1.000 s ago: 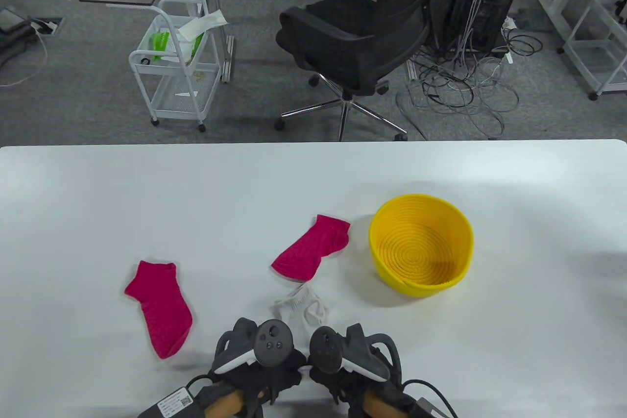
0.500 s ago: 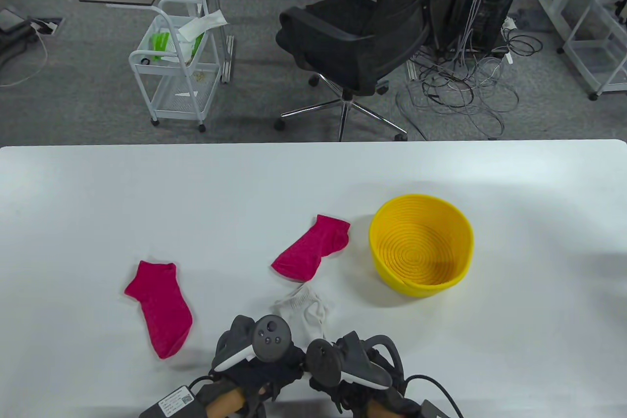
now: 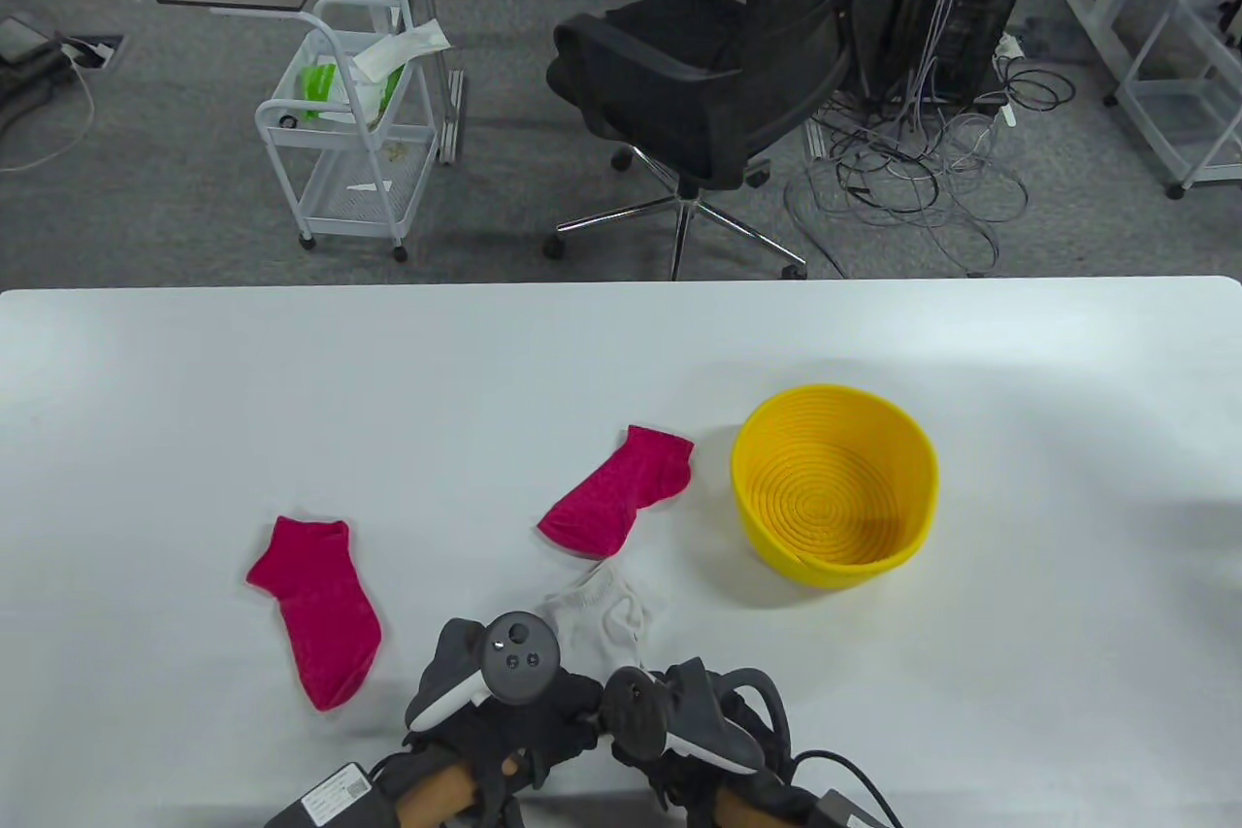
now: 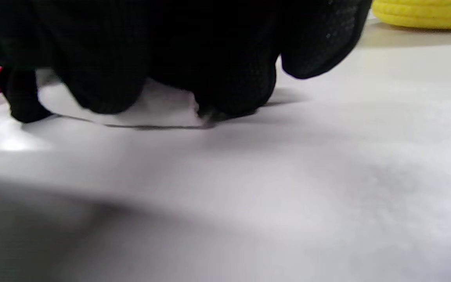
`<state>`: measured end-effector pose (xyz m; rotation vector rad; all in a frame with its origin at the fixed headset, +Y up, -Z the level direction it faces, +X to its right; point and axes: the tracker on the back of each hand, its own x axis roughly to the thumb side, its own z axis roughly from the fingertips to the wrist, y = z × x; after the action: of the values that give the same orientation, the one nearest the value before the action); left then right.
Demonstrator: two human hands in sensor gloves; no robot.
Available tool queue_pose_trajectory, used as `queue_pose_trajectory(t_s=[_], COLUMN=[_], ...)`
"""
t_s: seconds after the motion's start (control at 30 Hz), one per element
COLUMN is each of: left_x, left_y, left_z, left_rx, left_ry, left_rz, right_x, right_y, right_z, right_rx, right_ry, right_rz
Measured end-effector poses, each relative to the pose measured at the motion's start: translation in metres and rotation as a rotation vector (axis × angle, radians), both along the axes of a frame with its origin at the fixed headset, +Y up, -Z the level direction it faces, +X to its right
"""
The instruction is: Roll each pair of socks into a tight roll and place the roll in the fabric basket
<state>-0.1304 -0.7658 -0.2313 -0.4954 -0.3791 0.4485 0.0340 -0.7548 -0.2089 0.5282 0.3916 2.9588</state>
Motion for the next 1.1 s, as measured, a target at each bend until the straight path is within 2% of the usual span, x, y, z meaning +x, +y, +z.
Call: queue_pose_trajectory(t_s=[0.17,0.4,0.57,0.67,0.9,1.1], left_x=[0.003,0.007,0.007,0.007,0.007,0.005], left_y=[-0.001,0.0,-0.001,-0.001,-0.002,0.0], left_z=[0.001,0.003,0.002,0.002,0.002,0.002], left_rx=[0.016,0.095,0.121,0.132,0.135,0.145], left_ry=[-0.037,-0.003,0.017,0.021,0.024,0.044], left_rz=[-0.038,-0.047,-0.042,-0.047,-0.05,-0.046], right_x=[0.002,0.007,0.008,0.003,-0.003,-0.004], right_y=[-0.001,0.001,0.021,0.027,0.012,0.006], right_z=[-0.003,-0.007,-0.002,0.004,0.007,0.007], right_rx=[-0.016,-0.047,0.082,0.086,0.044,0.055], right_ry=[-0.03,-0.054,-0.019,0.033,0.077,0.058], right_rz=[-0.017,-0.063,-0.082,-0.078,0.065,0.099])
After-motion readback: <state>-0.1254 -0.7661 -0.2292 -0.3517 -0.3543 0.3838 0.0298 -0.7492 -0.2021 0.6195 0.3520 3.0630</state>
